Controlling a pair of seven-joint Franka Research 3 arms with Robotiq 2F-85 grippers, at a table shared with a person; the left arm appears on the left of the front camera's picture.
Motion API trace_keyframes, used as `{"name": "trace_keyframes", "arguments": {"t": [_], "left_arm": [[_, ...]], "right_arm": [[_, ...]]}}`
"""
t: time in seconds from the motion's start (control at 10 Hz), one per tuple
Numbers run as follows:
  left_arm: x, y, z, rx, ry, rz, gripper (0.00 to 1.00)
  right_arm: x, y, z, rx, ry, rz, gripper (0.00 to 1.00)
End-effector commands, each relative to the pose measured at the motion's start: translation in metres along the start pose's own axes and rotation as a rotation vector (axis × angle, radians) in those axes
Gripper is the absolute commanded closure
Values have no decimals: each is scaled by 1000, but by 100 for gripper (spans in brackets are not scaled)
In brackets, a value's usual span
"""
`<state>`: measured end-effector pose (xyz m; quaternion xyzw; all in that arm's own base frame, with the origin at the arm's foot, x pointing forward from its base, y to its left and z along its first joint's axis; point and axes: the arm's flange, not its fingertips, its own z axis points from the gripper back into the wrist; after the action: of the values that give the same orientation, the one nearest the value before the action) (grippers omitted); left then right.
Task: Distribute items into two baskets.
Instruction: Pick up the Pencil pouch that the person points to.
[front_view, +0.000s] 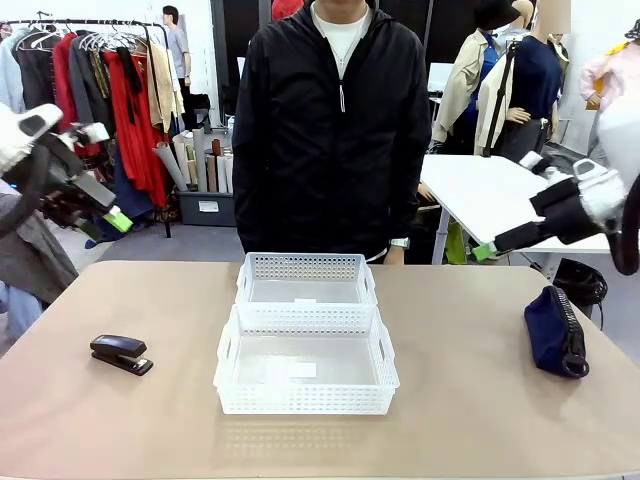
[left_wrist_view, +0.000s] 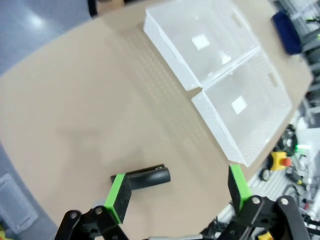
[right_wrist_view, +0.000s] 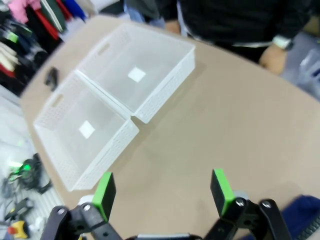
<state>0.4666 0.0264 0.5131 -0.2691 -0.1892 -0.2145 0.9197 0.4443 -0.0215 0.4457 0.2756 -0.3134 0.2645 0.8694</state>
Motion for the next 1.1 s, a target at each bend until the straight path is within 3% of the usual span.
{"name": "trace_keyframes", "arguments": {"t": [0.0,0.4,0.6,0.9,1.0], "left_arm": [[-22,-3,37,-4,-133,-40,0],[-44,16,92,-45,-213,-107,0],[-48,33,93,-78,-193,-94,0],[-52,44,81,-13,-163,-70,0],[-57,42,82,-11,-180,-119,0]], "right_arm": [[-13,-8,27,-6,-70,-4,0],[-34,-28,91,128,-146,-83,0],[-47,-37,106,212,-184,-156,0],[-52,-19,137,199,-223,-178,0],[-53,-16,144,206,-228,-181,0]]}}
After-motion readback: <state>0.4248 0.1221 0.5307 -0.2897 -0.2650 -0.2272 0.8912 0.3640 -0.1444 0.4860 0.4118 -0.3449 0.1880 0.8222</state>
